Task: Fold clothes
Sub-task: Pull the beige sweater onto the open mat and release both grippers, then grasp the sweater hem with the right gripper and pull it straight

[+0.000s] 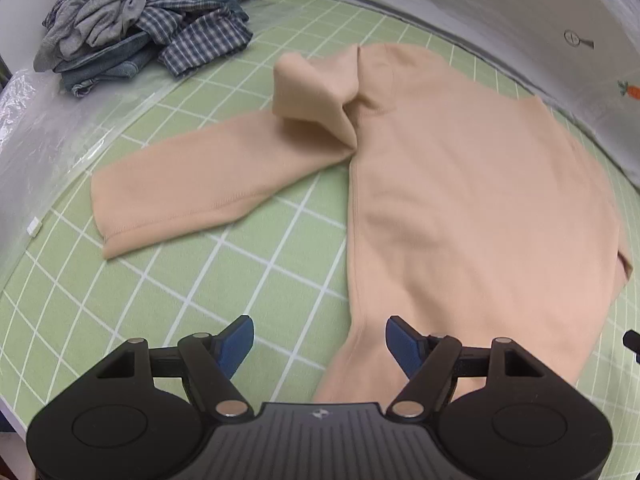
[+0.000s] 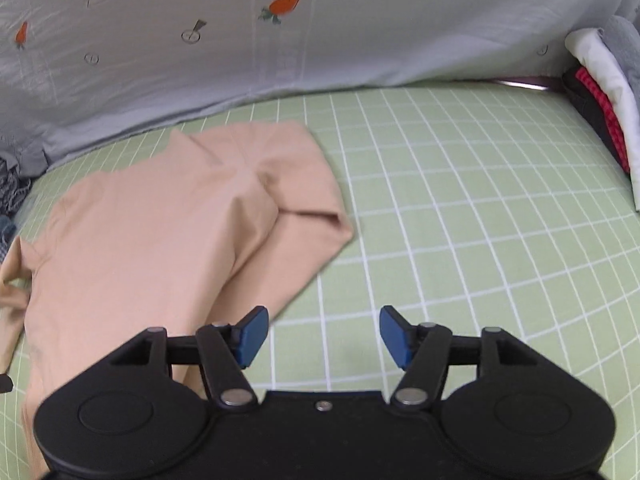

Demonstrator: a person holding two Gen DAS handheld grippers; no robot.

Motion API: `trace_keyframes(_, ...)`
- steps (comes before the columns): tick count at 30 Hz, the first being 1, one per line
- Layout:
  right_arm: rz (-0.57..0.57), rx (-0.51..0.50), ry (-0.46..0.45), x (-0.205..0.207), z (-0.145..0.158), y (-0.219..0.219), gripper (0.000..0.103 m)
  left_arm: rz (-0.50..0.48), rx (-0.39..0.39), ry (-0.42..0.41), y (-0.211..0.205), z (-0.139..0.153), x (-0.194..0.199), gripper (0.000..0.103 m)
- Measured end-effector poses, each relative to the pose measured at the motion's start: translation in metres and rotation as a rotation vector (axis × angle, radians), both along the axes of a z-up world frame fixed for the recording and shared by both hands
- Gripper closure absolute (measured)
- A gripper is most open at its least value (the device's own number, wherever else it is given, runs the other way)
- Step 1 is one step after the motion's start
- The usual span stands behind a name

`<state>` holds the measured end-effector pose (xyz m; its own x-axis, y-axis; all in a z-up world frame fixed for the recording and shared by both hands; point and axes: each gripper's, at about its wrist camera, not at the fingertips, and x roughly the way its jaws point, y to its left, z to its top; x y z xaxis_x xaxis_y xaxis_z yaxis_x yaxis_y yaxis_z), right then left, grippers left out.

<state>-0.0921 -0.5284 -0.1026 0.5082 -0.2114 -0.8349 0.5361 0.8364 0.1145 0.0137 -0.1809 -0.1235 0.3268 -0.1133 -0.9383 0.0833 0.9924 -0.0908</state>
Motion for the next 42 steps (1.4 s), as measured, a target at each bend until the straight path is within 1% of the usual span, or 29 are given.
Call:
trace_keyframes(1,0.014,0.01,0.006,0.0,-0.006,0.005,0.049,-0.008,0.015,0.002,0.0,-0.002,-0.002,0.029)
trace_keyframes(3,0.047,0.02,0.0,0.003,-0.015,0.016,0.052,-0.022,0.041,0.011,0.0,-0.006,-0.007,0.029)
trace_keyframes(8,0.083,0.042,-0.015,0.03,-0.028,0.027,0.052,-0.029,0.093,0.033,-0.007,-0.013,-0.004,0.029)
trace_keyframes(10,0.098,0.02,-0.007,0.04,-0.031,0.031,0.051,-0.035,0.104,0.043,-0.01,-0.015,-0.001,0.029)
trace_keyframes(11,0.109,-0.007,0.002,0.044,-0.032,0.035,0.05,-0.04,0.108,0.045,-0.012,-0.016,0.0,0.029)
trace_keyframes(13,0.132,-0.058,0.017,0.05,-0.034,0.041,0.05,-0.05,0.119,0.046,-0.016,-0.017,0.003,0.027)
trace_keyframes(15,0.148,-0.08,0.017,0.05,-0.035,0.044,0.051,-0.056,0.133,0.045,-0.018,-0.017,0.004,0.024)
trace_keyframes(17,0.196,-0.091,0.009,0.05,-0.035,0.046,0.061,-0.05,0.138,0.05,-0.018,-0.018,0.006,0.019)
trace_keyframes(18,0.222,-0.096,0.006,0.049,-0.035,0.046,0.063,-0.044,0.137,0.055,-0.017,-0.019,0.008,0.017)
trace_keyframes(19,0.231,-0.084,0.002,0.049,-0.034,0.045,0.069,-0.031,0.125,0.064,-0.015,-0.02,0.009,0.016)
trace_keyframes(20,0.236,-0.069,-0.002,0.048,-0.034,0.043,0.078,-0.018,0.113,0.073,-0.012,-0.02,0.011,0.016)
trace_keyframes(21,0.242,-0.064,0.0,0.048,-0.034,0.043,0.084,-0.01,0.106,0.078,-0.01,-0.021,0.011,0.014)
trace_keyframes(22,0.252,-0.061,0.002,0.048,-0.033,0.044,0.093,-0.002,0.1,0.081,-0.009,-0.021,0.011,0.013)
trace_keyframes(25,0.263,-0.068,0.009,0.043,-0.033,0.043,0.097,0.003,0.101,0.074,-0.008,-0.021,0.009,0.011)
trace_keyframes(29,0.23,-0.116,0.052,0.028,-0.033,0.025,0.097,0.011,0.099,0.067,-0.006,-0.023,0.009,0.008)
trace_keyframes(33,0.143,-0.195,0.094,0.007,-0.033,-0.014,0.097,0.016,0.099,0.063,-0.004,-0.024,0.009,0.005)
trace_keyframes(34,0.107,-0.212,0.104,0.0,-0.034,-0.027,0.097,0.018,0.099,0.063,-0.003,-0.025,0.009,0.004)
trace_keyframes(37,-0.013,-0.351,0.152,-0.012,-0.027,-0.063,0.097,0.021,0.099,0.064,-0.002,-0.026,0.011,0.003)
trace_keyframes(38,-0.036,-0.415,0.174,-0.014,-0.024,-0.069,0.097,0.022,0.099,0.065,-0.002,-0.027,0.012,0.003)
trace_keyframes(40,-0.071,-0.492,0.201,-0.019,-0.016,-0.084,0.096,0.025,0.1,0.067,-0.002,-0.027,0.013,0.002)
trace_keyframes(41,-0.083,-0.483,0.195,-0.021,-0.012,-0.088,0.095,0.027,0.1,0.067,-0.002,-0.027,0.013,0.002)
trace_keyframes(42,-0.097,-0.457,0.177,-0.024,-0.007,-0.09,0.092,0.029,0.1,0.068,-0.002,-0.027,0.013,0.002)
